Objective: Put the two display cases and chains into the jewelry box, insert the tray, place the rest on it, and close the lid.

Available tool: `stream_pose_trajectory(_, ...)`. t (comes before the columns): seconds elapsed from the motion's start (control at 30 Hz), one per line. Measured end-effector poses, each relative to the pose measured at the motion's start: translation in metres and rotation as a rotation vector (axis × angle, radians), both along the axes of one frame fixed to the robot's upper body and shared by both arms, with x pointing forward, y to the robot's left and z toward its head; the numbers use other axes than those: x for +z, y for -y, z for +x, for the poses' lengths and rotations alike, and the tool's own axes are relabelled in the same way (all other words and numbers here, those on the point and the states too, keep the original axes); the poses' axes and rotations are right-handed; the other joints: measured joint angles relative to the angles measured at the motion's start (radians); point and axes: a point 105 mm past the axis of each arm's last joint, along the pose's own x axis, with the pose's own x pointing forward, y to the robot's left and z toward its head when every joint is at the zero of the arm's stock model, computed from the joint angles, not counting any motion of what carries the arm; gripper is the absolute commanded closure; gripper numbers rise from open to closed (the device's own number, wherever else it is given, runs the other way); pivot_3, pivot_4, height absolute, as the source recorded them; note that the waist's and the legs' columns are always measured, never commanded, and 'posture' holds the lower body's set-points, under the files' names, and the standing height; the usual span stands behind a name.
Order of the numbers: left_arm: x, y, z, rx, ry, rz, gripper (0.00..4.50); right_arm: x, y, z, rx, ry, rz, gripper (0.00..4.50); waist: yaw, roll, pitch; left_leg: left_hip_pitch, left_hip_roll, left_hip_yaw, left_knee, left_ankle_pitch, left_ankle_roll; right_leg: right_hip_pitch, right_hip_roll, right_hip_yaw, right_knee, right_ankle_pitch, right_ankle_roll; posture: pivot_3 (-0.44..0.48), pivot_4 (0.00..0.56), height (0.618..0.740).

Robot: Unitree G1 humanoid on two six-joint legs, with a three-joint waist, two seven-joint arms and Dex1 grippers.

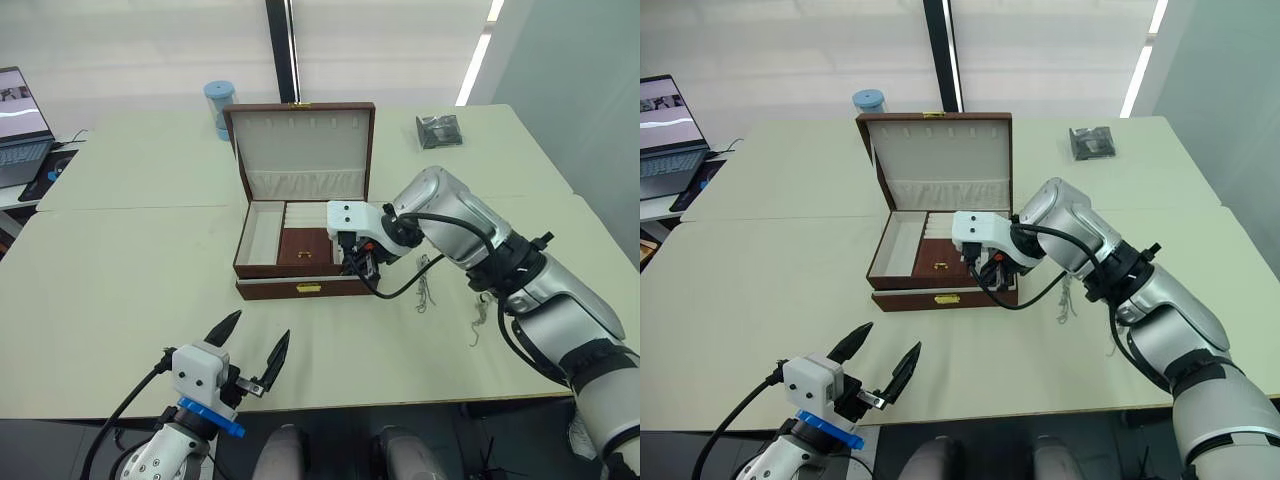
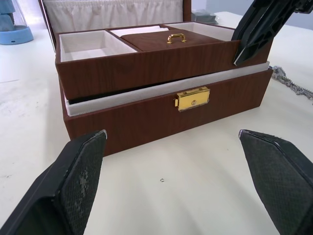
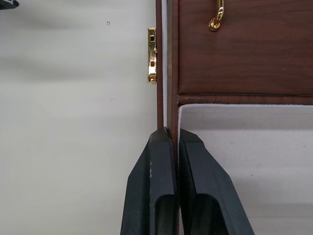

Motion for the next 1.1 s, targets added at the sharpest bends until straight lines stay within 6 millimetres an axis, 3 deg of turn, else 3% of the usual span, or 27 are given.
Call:
stream_pose_trajectory(0.37,-0.001,0.000,0.001,-0.002,-0.012,0.000,0.00,-0.001,0.002,0.001,0.018,0.024,-0.005,4.46,0.000,0.000,0.000,0.001,0.000,0.000,0.000,0.000,0.000,0.001,0.000,0.000,0.000,0.000,0.000,0.000,0.150,0.740)
stream_pose_trajectory(0.77,0.004,0.002,0.002,-0.010,0.007,-0.001,0.00,-0.002,0.008,0.000,-0.022,-0.029,0.030,1.45,0.000,0.000,0.000,-0.001,0.000,0.000,0.000,0.000,0.000,-0.001,0.000,0.000,0.000,0.000,0.000,0.000,0.150,0.740)
stream_pose_trajectory(0.9,0.004,0.002,0.003,-0.012,0.007,0.000,0.00,0.006,0.007,-0.001,-0.032,-0.046,0.083,0.02,0.000,0.000,0.000,-0.001,0.000,0.000,0.000,0.000,0.000,-0.001,0.000,0.000,0.000,0.000,0.000,0.000,0.150,0.740)
stream_pose_trajectory(1.1,0.004,0.002,0.004,-0.016,0.004,0.003,0.00,0.033,-0.022,-0.006,-0.014,-0.068,0.369,0.02,0.000,0.000,0.000,-0.002,0.000,0.000,0.000,0.000,0.000,-0.001,0.000,-0.001,0.000,0.000,0.000,0.000,0.150,0.740)
